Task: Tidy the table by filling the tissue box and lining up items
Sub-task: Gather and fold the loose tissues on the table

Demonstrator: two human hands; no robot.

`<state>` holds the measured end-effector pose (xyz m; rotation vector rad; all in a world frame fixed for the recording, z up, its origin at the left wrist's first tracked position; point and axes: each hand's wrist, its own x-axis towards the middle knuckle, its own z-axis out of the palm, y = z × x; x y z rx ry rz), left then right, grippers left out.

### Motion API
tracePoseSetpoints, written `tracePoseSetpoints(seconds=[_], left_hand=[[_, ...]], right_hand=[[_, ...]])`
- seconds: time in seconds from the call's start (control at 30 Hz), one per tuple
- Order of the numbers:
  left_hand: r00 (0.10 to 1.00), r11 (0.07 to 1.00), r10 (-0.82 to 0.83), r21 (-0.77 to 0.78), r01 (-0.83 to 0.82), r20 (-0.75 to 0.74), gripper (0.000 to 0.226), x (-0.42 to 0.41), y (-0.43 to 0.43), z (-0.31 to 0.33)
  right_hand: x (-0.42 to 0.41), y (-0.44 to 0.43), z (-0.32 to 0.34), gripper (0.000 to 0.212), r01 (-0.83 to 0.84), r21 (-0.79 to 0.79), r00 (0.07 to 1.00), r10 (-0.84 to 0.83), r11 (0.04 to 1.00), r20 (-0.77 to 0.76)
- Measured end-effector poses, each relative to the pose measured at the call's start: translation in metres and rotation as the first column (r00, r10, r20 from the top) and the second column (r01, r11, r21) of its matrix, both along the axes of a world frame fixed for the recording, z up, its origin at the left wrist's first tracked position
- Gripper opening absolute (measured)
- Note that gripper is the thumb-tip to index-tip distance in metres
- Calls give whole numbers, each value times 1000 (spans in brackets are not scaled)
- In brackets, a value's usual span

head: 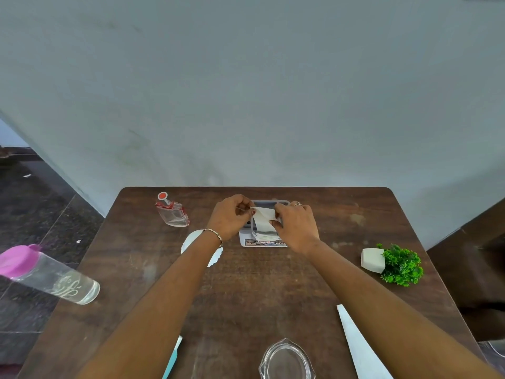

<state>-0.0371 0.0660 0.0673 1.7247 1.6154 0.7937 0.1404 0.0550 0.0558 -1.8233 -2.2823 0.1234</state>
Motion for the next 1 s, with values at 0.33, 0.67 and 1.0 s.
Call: tracePoseSetpoints(seconds=[0.33,0.67,1.0], left_hand=[[996,999,-25,-23,24,-84,12,-8,0,-8],[991,998,-55,-15,53,-126,20,4,0,-6],[982,997,-73,1,75,-175,21,9,2,-7]], right_hand=[[-3,1,-9,22,-6,-33,998,8,999,57],[5,-3,-11,25,-10,-83,998,15,996,60],[7,-3,-10,24,34,-14,999,-33,999,31]])
